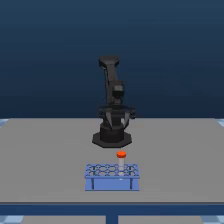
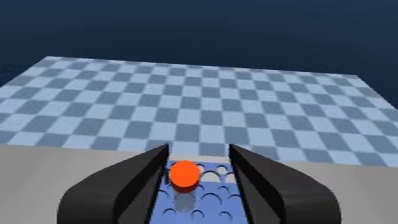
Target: Pick up the centrifuge tube on the rack
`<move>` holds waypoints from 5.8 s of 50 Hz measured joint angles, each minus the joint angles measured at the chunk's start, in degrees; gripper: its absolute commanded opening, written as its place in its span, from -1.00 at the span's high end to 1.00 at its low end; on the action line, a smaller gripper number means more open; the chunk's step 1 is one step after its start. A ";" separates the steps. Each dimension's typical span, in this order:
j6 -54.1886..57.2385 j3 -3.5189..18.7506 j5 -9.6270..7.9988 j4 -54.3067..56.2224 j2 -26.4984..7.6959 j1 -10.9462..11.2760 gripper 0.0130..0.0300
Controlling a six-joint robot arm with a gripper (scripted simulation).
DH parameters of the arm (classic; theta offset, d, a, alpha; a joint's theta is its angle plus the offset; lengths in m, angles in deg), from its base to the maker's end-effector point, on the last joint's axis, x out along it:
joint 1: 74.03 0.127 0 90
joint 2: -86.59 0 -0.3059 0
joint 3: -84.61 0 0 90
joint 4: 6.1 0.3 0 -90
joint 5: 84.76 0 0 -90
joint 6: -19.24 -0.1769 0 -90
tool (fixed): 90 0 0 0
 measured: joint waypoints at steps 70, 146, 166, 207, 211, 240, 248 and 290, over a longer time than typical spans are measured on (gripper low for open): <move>35.79 11.99 -5.94 41.85 -18.38 1.98 -1.00; 5.24 8.57 -1.26 10.78 -22.99 1.98 -1.00; 0.21 7.87 0.78 6.39 -24.40 1.98 -1.00; 0.40 7.92 0.90 6.87 -24.22 1.96 1.00; 1.01 8.03 0.67 7.55 -23.96 1.96 1.00; 14.07 9.86 -2.91 20.90 -20.61 1.96 1.00; 20.26 10.52 -3.99 27.22 -19.61 1.96 1.00; 58.42 13.50 -6.68 65.12 -16.03 1.95 1.00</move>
